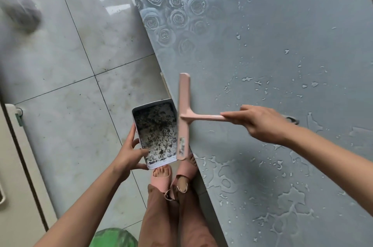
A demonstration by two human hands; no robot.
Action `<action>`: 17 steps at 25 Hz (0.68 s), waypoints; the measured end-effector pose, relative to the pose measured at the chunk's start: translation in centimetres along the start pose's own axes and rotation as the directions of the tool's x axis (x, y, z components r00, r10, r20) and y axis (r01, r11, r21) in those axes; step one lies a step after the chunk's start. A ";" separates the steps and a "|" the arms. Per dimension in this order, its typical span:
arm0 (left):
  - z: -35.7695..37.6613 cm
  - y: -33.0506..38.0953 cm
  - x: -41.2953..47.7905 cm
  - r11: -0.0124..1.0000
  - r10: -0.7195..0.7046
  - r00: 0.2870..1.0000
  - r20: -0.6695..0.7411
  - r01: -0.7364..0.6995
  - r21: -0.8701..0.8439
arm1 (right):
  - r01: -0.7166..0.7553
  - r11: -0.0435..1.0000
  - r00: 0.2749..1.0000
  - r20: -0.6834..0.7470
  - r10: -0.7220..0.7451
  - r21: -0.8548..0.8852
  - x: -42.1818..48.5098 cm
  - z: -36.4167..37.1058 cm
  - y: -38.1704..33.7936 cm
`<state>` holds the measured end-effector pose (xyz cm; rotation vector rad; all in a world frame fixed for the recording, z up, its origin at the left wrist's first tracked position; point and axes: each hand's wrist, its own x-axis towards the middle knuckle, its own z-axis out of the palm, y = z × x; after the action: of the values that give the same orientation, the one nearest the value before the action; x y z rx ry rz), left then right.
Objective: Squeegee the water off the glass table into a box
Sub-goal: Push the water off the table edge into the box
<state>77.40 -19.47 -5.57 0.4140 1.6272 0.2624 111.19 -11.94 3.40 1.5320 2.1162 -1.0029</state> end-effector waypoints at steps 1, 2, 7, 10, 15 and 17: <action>0.0 -0.1 0.1 1.000 0.000 1.000 0.003 0.000 -0.008 | 0.025 1.000 0.999 -0.042 -0.026 -0.010 0.7 0.1 -0.8; -0.1 -0.1 0.2 1.000 -0.002 1.000 0.007 0.002 -0.015 | 0.034 0.999 0.996 -0.088 -0.035 -0.012 1.1 0.0 -1.3; -0.8 -0.3 -0.2 0.999 -0.011 0.999 0.035 0.012 -0.038 | 0.009 0.947 0.948 -0.305 0.095 0.321 -1.2 -1.3 -2.4; -1.8 -0.2 -2.0 0.999 -0.027 0.999 0.044 0.029 -0.046 | -0.074 0.887 0.896 -0.360 0.259 0.456 -3.9 -2.0 -2.8; -4.1 1.4 -7.5 1.000 0.001 0.994 0.107 0.000 -0.016 | -0.218 0.771 0.837 -0.292 0.463 0.598 -9.4 -2.3 -4.7; -5.1 2.6 -10.0 1.000 0.020 0.990 0.142 -0.018 -0.019 | -0.233 0.718 0.819 -0.267 0.508 0.655 -11.8 -2.2 -6.3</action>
<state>73.22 -20.89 5.07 0.4255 1.4805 0.2557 109.93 -19.48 14.56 2.5989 1.6423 -1.3433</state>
